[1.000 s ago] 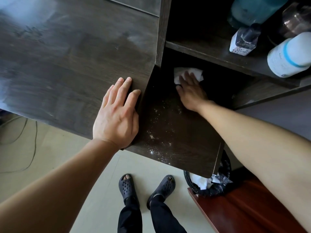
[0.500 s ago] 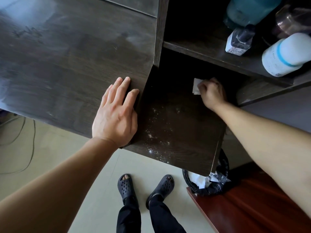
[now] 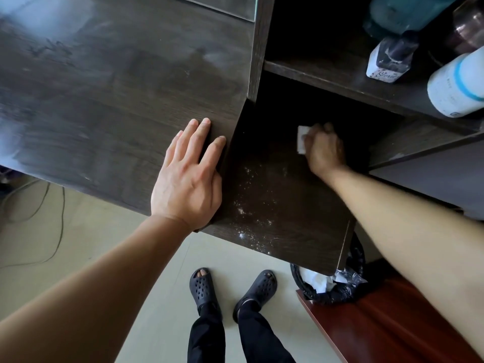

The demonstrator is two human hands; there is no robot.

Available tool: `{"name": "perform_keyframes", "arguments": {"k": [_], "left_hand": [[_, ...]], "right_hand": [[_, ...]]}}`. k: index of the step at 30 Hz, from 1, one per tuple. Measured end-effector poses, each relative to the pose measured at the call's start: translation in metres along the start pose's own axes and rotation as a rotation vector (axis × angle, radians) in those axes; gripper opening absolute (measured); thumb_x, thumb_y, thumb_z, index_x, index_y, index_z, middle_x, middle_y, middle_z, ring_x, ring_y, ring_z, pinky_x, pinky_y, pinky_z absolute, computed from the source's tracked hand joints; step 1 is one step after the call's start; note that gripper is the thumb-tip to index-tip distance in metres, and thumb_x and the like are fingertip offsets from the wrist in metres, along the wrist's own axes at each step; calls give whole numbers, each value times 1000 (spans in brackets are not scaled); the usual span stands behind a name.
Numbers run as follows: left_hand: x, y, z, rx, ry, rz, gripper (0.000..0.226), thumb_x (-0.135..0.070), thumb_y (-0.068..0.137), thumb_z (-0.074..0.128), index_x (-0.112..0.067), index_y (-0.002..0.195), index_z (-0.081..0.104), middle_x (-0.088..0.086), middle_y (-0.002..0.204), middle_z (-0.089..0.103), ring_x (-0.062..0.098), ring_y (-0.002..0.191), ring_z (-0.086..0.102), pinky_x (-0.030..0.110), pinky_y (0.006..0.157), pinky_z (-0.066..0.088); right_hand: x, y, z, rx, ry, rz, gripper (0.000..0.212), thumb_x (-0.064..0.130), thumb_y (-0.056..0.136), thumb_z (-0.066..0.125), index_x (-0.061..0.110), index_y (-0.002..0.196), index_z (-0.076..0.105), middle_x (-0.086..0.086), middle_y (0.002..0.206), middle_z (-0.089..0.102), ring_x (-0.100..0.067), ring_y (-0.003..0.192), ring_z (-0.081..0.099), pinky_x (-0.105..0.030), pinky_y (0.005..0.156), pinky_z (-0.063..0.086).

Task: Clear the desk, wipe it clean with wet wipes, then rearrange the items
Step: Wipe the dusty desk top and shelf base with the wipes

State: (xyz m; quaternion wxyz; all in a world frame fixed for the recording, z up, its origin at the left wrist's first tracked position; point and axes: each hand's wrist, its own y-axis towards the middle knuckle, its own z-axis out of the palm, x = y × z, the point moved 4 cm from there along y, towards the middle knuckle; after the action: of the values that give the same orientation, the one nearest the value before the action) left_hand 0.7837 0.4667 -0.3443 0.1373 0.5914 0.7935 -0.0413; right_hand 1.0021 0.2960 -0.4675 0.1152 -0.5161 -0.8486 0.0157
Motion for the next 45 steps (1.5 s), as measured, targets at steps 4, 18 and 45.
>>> {"name": "perform_keyframes", "arguments": {"k": [4, 18, 45], "left_hand": [[0, -1, -1, -13, 1, 6, 53, -16, 82, 40, -2, 132, 50, 25, 145, 36, 41, 139, 27, 47, 116, 19], [2, 0, -3, -22, -3, 9, 54, -16, 81, 39, -2, 132, 51, 25, 145, 37, 41, 138, 27, 45, 117, 18], [3, -1, 0, -37, -28, 1, 52, -18, 83, 37, -1, 130, 52, 25, 144, 39, 40, 137, 30, 46, 115, 21]], "right_hand": [[25, -94, 18, 105, 87, -315, 32, 34, 95, 39, 8, 94, 57, -14, 94, 55, -38, 75, 59, -41, 59, 47], [9, -118, 22, 90, -8, -547, 29, 35, 91, 42, 12, 91, 59, -9, 91, 56, -30, 88, 51, -38, 81, 37], [90, -103, 43, 43, 114, -523, 20, 30, 83, 61, 11, 88, 66, -12, 91, 59, -31, 90, 54, -37, 81, 36]]}}
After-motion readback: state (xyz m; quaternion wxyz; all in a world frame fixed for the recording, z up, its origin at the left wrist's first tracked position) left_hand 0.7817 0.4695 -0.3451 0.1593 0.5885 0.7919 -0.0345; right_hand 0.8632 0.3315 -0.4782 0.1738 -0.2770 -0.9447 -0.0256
